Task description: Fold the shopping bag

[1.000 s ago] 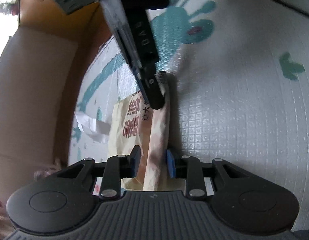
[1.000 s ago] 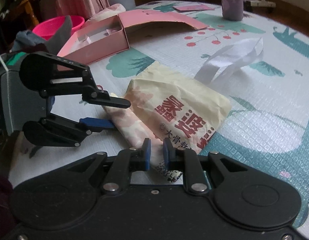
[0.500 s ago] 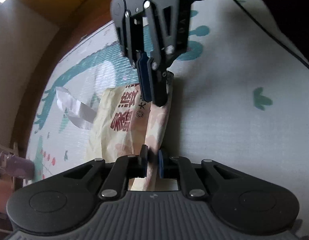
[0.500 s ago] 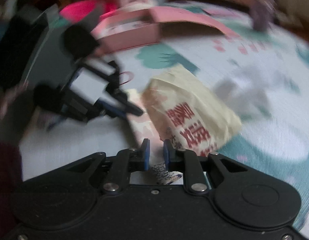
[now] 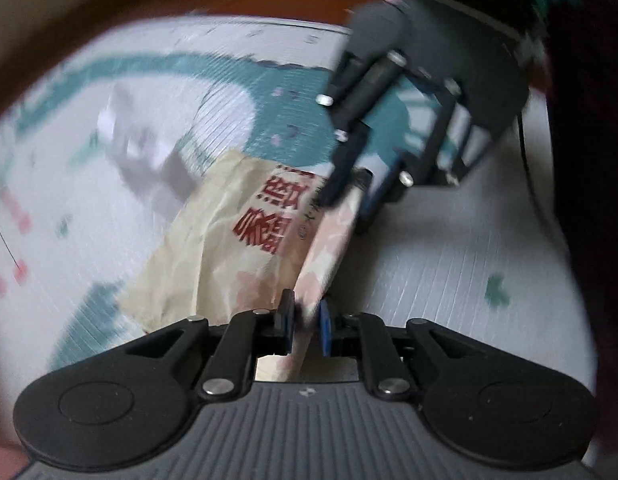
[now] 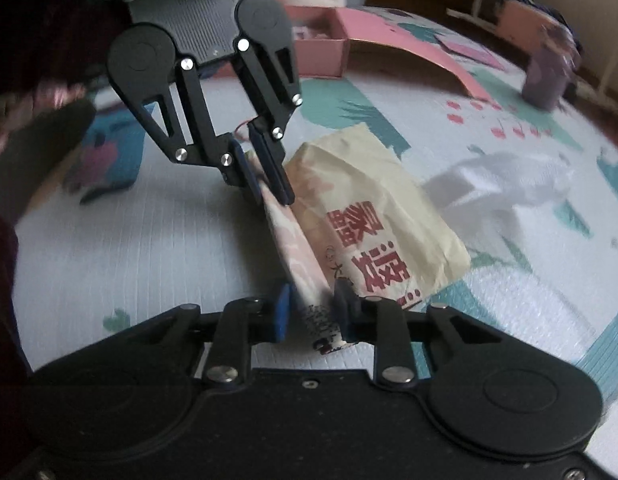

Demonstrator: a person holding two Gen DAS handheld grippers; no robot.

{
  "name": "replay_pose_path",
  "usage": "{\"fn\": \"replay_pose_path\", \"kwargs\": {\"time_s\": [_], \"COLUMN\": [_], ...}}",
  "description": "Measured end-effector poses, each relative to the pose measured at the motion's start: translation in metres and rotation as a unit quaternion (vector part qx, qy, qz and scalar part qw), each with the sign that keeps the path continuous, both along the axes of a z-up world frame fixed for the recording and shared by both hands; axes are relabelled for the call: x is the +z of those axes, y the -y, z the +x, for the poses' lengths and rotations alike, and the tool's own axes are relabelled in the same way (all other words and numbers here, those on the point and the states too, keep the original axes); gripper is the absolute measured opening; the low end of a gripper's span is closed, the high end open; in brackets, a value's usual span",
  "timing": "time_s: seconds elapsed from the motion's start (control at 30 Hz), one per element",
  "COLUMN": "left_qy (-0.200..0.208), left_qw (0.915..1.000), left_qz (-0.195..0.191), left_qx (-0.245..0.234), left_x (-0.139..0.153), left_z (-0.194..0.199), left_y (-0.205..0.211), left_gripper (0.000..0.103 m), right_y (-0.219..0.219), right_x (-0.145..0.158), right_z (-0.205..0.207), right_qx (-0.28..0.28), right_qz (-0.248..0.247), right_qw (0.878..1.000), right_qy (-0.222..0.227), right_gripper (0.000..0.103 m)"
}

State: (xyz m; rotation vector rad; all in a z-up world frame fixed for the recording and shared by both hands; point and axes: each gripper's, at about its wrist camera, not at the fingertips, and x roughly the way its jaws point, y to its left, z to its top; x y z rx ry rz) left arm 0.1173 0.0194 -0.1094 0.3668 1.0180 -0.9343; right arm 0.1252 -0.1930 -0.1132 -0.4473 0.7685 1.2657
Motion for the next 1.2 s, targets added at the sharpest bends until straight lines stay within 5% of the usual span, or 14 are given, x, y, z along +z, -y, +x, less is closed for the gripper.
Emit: {"fn": "replay_pose_path", "kwargs": {"time_s": [0.13, 0.33, 0.6, 0.83, 1.07, 1.13, 1.2], "left_qy": [-0.093, -0.164, -0.163, -0.147, -0.092, -0.051, -0.032], "left_qw": [0.9909, 0.9599, 0.9285, 0.9103, 0.9218, 0.9315, 0.9327], "left_qz": [-0.068, -0.152, -0.216, -0.236, -0.189, -0.156, -0.146], "left_qx": [0.070, 0.169, 0.254, 0.307, 0.326, 0.324, 0.329], "left_x": [-0.011, -0.031, -0.048, -0.044, -0.035, -0.031, -0.031], "left_z": [0.026, 0.034, 0.036, 0.030, 0.035, 0.033, 0.030], "left_y": [-0.025, -0.056, -0.063, -0.076, -0.060, -0.048, -0.043], "left_gripper": [0.018, 0.020, 0.020, 0.027, 0.028, 0.030, 0.030], "right_y": [0.010, 0.025, 0.030, 0.032, 0.049, 0.053, 0.051], "right_x": [-0.009, -0.023, -0.034, -0.035, -0.036, -0.034, -0.033], "right_z": [0.021, 0.040, 0.050, 0.050, 0.058, 0.057, 0.055], "right_qx": [-0.049, -0.118, -0.212, -0.246, -0.272, -0.275, -0.273], "right_qz": [0.042, 0.094, 0.125, 0.124, 0.125, 0.116, 0.109], "right_qw": [0.995, 0.971, 0.930, 0.915, 0.897, 0.903, 0.908], "right_qy": [-0.081, -0.185, -0.274, -0.294, -0.325, -0.310, -0.299], "right_gripper": [0.024, 0.023, 0.020, 0.020, 0.020, 0.019, 0.018]}}
